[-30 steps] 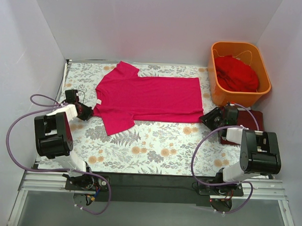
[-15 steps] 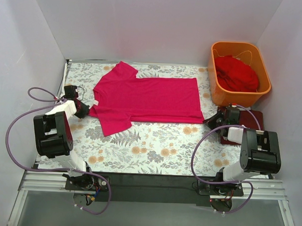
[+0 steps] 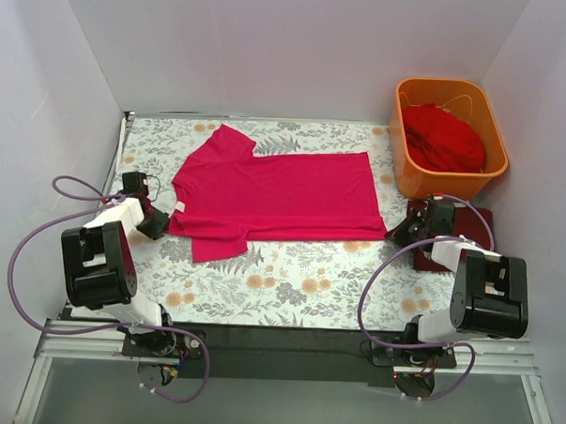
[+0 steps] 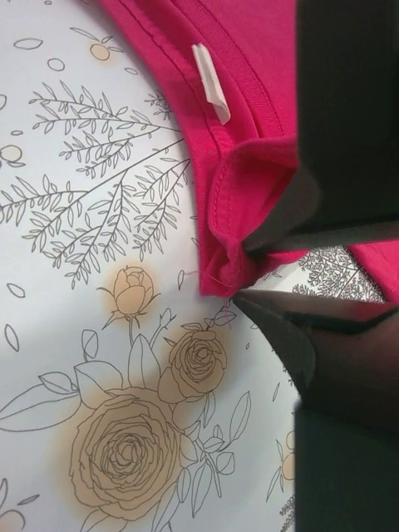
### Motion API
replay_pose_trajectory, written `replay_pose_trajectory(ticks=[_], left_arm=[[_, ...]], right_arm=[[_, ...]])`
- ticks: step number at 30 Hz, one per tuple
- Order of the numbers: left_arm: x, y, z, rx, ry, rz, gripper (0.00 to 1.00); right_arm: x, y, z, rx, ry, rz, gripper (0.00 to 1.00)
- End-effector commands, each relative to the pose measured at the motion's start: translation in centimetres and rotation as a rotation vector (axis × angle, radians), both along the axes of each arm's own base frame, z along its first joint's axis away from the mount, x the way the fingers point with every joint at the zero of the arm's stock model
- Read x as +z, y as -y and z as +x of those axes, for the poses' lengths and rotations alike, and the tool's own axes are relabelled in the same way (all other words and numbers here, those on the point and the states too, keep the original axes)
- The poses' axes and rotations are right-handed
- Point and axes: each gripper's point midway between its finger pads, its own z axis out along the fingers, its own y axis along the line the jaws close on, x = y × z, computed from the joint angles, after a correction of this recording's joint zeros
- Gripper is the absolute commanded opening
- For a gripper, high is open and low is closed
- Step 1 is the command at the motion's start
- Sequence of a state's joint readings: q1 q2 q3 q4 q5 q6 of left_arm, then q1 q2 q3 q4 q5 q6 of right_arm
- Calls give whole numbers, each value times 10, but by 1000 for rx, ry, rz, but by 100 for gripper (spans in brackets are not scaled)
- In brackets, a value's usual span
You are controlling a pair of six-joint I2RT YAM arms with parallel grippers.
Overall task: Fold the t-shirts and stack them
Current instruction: Fold the tshirt
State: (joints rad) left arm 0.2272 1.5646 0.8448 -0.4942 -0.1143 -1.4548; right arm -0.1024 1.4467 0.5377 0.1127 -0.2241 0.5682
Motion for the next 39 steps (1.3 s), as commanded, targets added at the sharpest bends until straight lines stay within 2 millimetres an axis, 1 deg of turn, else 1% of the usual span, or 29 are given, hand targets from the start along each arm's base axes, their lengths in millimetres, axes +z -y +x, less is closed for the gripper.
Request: replay_pose_trajectory(ticks=[1, 2, 3, 4, 5, 6, 7, 8, 9, 12, 13, 14, 15, 16, 17, 18, 19, 20, 22, 23, 24, 25, 26, 28, 29, 33, 36, 37, 39], left_arm=[[-2, -5, -19, 30, -55, 23, 34], [3, -8, -18, 30, -43, 39, 39], [8, -9, -16, 28, -33, 48, 44], [11, -10, -17, 25, -33, 54, 50], [16, -11, -16, 25, -24, 59, 59], [26, -12, -13, 28, 3, 70, 64], [31, -12, -14, 29, 12, 73, 67], [35, -13, -13, 27, 21, 77, 70], [44, -13, -11, 27, 48, 85, 70], [56, -11, -13, 14, 65, 94, 72], [62, -6, -14, -6, 76, 94, 72], [65, -2, -15, -22, 84, 95, 72], [67, 3, -17, -38, 85, 91, 72], [71, 16, -19, -80, 95, 85, 72], [71, 23, -22, -103, 91, 87, 72], [69, 38, -26, -149, 79, 88, 72], [68, 47, -29, -175, 78, 86, 72], [61, 54, -36, -194, 56, 79, 71], [54, 81, -44, -269, 34, 64, 68], [49, 87, -49, -290, 17, 56, 66], [46, 97, -51, -323, 11, 55, 64], [43, 101, -53, -329, 3, 58, 61], [39, 101, -54, -331, -11, 76, 60], [33, 108, -56, -359, -30, 82, 57], [32, 111, -56, -373, -38, 83, 57], [15, 122, -61, -418, -108, 114, 57], [7, 125, -64, -431, -142, 134, 56], [5, 125, -66, -435, -151, 144, 51], [3, 123, -68, -433, -163, 154, 37]], right_arm=[[-15, 7, -17, 26, -86, -41, 11], [-13, 7, -16, 36, -77, -46, 14], [-11, 7, -16, 40, -71, -50, 21], [-9, 7, -16, 45, -62, -55, 25], [-1, 8, -13, 52, -40, -67, 28], [4, 11, -9, 60, -19, -89, 35], [8, 11, -12, 68, -21, -100, 38], [10, 10, -14, 80, -29, -111, 40], [17, 12, -10, 83, -12, -133, 43], [34, 9, -8, 126, 18, -194, 46], [41, 8, -7, 142, 42, -213, 46], [44, 1, -7, 171, 52, -226, 46], [49, 0, -7, 179, 57, -247, 46], [55, 0, -7, 195, 80, -268, 46], [58, -14, -9, 245, 94, -275, 47], [61, -20, -9, 267, 104, -283, 47], [66, -26, -9, 294, 121, -289, 47], [68, -40, -12, 359, 137, -297, 47], [71, -56, -14, 425, 153, -297, 47], [72, -72, -18, 486, 164, -299, 47], [73, -79, -19, 513, 172, -299, 47], [74, -88, -21, 540, 177, -298, 47], [74, -101, -26, 586, 184, -295, 47], [73, -114, -29, 628, 188, -294, 47], [74, -126, -33, 662, 198, -292, 47], [70, -146, -41, 713, 194, -271, 47], [69, -152, -44, 728, 193, -263, 47], [67, -152, -45, 730, 190, -264, 47], [65, -154, -46, 732, 188, -258, 47]])
